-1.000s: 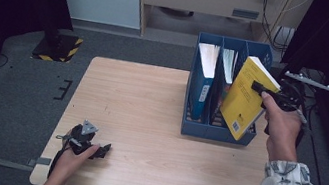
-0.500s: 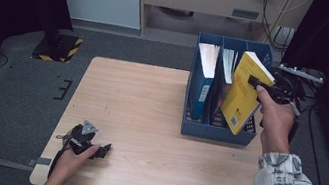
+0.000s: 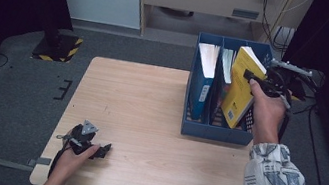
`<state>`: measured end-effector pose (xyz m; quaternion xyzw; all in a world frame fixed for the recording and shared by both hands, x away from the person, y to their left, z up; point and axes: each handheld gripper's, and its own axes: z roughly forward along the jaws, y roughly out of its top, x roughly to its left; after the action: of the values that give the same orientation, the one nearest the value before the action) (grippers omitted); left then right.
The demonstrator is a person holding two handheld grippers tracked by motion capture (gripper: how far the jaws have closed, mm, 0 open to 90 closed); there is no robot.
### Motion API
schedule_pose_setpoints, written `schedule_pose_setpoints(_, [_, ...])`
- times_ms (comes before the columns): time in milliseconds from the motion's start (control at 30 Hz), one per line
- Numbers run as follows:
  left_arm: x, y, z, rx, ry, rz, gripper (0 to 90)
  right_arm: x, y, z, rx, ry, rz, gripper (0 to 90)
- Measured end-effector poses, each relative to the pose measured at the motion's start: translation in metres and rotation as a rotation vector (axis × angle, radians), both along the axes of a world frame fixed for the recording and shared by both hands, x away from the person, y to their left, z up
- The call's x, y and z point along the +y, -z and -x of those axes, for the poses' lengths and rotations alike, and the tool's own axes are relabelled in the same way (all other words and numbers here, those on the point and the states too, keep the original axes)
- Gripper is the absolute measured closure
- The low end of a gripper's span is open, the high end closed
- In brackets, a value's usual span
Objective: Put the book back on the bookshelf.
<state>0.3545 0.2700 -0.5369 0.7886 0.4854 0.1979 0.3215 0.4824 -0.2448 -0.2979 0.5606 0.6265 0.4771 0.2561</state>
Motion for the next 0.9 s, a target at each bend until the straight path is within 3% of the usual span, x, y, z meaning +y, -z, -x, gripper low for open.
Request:
schedule_pose_setpoints(300, [0.000, 0.000, 0.000, -0.002, 0.002, -0.002, 0.0, 0.005, -0.001, -0.009, 0.003, 0.014, -0.007, 74.7])
schedule_pose_setpoints(700, [0.000, 0.000, 0.000, -0.002, 0.003, -0.002, 0.0, 0.007, 0.002, -0.018, -0.003, 0.044, -0.059, 74.3])
schedule_pose_setpoints(900, [0.000, 0.000, 0.000, -0.001, 0.005, -0.005, 0.0, 0.009, 0.004, -0.020, -0.008, 0.054, -0.050, 74.5])
